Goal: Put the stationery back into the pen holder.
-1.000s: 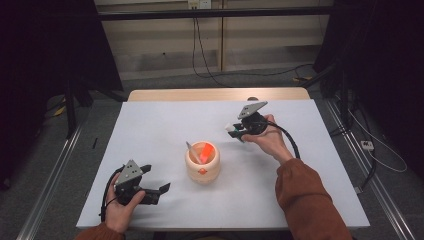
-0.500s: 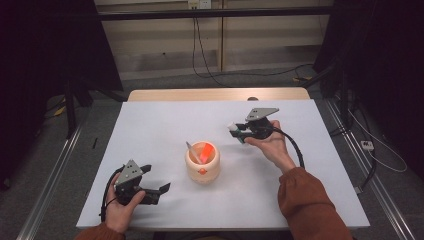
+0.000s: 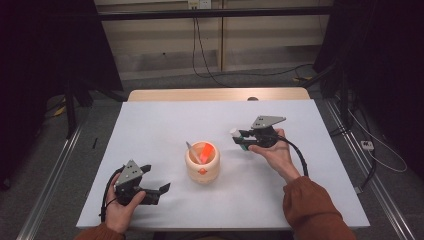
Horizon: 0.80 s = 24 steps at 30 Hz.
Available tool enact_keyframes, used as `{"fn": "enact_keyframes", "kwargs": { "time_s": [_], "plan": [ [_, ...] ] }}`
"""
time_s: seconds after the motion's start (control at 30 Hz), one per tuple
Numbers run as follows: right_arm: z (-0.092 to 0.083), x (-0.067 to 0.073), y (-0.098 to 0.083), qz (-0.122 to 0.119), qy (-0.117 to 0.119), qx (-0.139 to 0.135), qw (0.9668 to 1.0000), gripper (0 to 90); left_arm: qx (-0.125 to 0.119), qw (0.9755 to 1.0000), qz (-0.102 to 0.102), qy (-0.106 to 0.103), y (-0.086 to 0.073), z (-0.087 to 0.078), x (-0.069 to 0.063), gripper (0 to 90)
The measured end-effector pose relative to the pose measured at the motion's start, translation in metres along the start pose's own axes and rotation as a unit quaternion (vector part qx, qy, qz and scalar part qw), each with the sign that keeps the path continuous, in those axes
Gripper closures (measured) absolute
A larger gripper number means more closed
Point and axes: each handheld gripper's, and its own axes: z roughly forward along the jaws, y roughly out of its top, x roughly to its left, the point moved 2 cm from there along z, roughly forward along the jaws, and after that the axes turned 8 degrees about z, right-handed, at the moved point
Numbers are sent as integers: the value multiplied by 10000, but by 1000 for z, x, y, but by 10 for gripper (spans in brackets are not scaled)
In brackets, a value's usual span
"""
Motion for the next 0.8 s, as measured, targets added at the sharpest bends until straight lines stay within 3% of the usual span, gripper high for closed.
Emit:
{"fn": "enact_keyframes", "kwargs": {
  "time_s": [0.17,0.43,0.7,0.8],
  "plan": [
    [-8,4,-3,-3,-60,-84,9999,666,-18,10000,-48,9,0,0,0,62],
    [-20,12,-3,27,88,-333,9994,666,-24,10000,-40,11,0,0,0,62],
    [-33,23,9,-7,107,-838,9964,666,-32,10000,-58,52,0,-1,0,61],
    [-36,25,13,92,150,-1005,9948,666,-36,10000,-60,34,0,-1,0,61]
  ]
}}
